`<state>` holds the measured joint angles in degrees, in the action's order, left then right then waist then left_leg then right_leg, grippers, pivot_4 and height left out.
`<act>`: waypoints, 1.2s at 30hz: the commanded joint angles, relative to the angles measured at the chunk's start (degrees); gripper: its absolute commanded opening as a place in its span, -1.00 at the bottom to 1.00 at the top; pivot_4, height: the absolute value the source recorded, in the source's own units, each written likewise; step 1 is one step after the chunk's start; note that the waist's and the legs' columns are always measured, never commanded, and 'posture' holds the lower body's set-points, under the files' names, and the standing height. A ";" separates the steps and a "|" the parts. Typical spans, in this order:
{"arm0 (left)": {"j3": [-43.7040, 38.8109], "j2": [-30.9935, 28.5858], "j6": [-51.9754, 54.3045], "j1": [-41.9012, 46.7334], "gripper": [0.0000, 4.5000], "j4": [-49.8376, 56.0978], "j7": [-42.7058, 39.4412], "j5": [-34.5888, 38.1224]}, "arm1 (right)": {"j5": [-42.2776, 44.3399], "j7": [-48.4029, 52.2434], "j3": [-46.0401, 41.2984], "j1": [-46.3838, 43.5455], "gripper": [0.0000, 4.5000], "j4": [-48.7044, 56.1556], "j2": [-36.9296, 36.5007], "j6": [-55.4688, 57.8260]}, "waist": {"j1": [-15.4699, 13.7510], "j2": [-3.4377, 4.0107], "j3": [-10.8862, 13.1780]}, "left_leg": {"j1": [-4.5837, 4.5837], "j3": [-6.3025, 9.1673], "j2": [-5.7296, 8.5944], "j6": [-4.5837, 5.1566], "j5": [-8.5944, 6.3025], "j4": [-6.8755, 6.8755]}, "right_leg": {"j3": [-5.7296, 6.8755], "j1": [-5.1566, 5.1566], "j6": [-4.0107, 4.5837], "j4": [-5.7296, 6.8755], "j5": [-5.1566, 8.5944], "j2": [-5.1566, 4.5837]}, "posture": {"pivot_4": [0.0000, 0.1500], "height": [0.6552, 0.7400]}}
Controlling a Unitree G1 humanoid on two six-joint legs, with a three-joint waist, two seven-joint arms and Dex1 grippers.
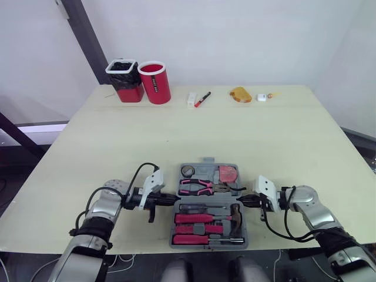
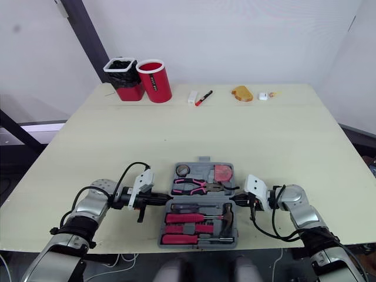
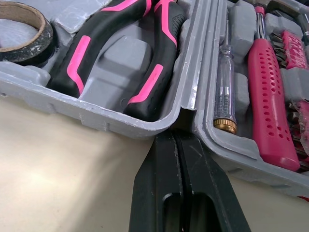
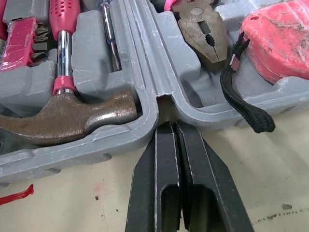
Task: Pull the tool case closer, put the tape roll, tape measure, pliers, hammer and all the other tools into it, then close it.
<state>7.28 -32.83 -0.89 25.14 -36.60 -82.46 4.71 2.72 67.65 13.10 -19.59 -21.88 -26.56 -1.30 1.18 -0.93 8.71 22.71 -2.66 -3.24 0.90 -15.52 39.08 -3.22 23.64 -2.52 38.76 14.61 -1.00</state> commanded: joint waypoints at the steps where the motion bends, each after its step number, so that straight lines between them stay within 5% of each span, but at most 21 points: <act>1: 3.81 0.44 0.89 -2.21 -1.00 -0.50 -1.87 -1.57 | 1.41 0.84 1.05 -0.29 -0.97 2.24 1.20 -0.68 | 0.00 0.00 0.00 | 0.00 0.00 0.00 0.00 0.00 0.00 | 0.00 0.00 0.00 0.00 0.00 0.00 | 1.00 1.00; 36: 5.20 1.25 0.41 -2.95 -1.00 -0.52 -2.41 -2.32 | 2.00 1.20 0.18 1.08 -0.97 3.02 0.16 -0.30 | -0.08 0.01 -0.01 | -0.01 -0.01 0.00 0.00 0.00 0.00 | -0.01 0.00 0.00 -0.01 0.00 0.00 | 1.00 1.00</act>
<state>7.45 -32.73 -0.93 24.62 -36.58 -82.73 4.71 2.95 67.88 12.94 -18.92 -21.28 -26.81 -1.11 1.10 -0.93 8.70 22.70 -2.68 -3.24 0.90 -15.52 39.08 -3.23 23.64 -2.52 38.75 14.61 -1.00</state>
